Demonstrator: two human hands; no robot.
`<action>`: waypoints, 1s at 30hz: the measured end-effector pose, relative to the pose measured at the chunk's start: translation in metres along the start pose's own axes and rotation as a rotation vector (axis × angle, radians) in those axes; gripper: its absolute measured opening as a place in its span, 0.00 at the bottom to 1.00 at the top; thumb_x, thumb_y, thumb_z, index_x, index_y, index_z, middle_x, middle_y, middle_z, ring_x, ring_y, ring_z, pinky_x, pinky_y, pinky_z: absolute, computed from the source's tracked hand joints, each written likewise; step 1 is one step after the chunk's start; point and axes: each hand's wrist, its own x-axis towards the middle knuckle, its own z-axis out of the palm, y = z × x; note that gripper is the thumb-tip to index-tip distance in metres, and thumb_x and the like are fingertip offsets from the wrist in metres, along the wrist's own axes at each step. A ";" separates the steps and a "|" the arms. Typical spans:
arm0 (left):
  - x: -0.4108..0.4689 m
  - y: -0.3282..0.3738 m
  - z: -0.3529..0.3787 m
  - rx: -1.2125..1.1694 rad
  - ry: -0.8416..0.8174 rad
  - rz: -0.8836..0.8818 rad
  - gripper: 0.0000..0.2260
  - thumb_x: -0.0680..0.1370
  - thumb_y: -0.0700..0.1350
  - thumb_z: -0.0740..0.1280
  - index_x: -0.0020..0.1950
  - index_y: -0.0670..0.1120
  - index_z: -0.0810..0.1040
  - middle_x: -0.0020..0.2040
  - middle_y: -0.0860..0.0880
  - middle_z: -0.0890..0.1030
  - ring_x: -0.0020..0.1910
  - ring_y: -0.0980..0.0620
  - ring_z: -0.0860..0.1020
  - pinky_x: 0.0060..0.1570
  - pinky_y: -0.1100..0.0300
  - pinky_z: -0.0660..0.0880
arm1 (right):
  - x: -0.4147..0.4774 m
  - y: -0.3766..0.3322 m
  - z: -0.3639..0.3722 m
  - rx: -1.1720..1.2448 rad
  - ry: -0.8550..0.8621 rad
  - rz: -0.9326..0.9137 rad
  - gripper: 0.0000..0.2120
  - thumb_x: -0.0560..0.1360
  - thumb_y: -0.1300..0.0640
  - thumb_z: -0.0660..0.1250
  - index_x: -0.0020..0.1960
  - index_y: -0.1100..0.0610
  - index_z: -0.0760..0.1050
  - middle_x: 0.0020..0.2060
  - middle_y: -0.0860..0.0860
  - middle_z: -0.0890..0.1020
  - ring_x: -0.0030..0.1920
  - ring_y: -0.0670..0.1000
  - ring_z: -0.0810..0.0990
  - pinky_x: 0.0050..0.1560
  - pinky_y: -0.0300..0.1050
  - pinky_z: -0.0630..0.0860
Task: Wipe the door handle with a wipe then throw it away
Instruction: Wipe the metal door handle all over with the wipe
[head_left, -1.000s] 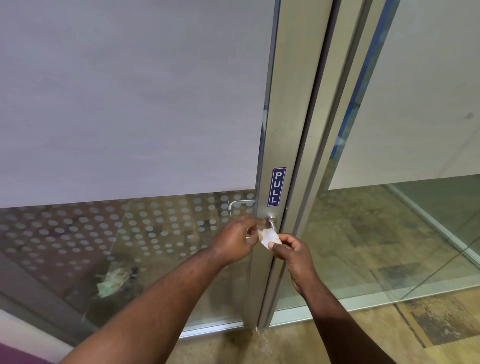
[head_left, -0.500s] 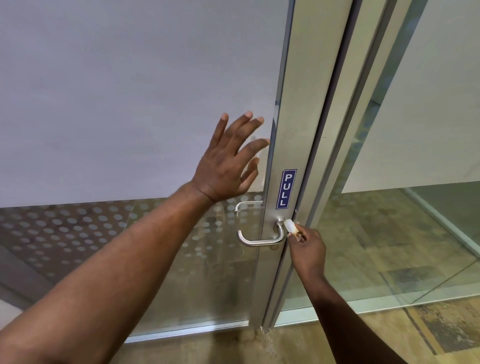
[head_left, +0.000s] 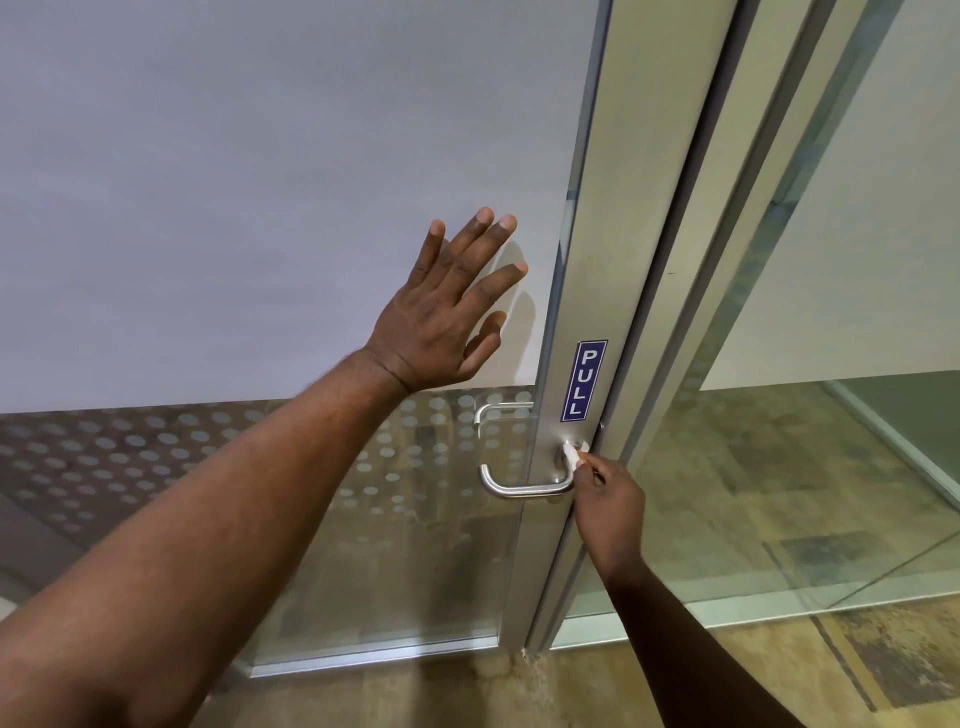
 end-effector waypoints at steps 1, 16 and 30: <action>0.000 0.000 0.001 0.010 -0.003 0.001 0.24 0.78 0.44 0.67 0.73 0.43 0.66 0.76 0.33 0.66 0.77 0.35 0.61 0.78 0.39 0.48 | 0.002 0.002 0.002 0.053 -0.005 0.087 0.09 0.78 0.57 0.67 0.52 0.56 0.85 0.41 0.52 0.85 0.41 0.48 0.81 0.44 0.42 0.77; -0.001 -0.001 0.005 0.066 -0.002 0.009 0.26 0.78 0.45 0.67 0.74 0.43 0.65 0.76 0.34 0.66 0.77 0.36 0.61 0.78 0.42 0.45 | 0.015 0.014 0.022 0.716 0.051 0.575 0.10 0.78 0.64 0.65 0.56 0.67 0.80 0.35 0.55 0.80 0.35 0.51 0.77 0.41 0.48 0.78; -0.002 -0.001 0.005 0.072 0.003 0.018 0.26 0.78 0.45 0.67 0.74 0.43 0.65 0.75 0.34 0.68 0.77 0.35 0.64 0.78 0.41 0.47 | 0.001 0.012 0.039 1.216 -0.117 1.056 0.08 0.80 0.67 0.57 0.53 0.65 0.75 0.54 0.62 0.80 0.51 0.57 0.80 0.61 0.51 0.73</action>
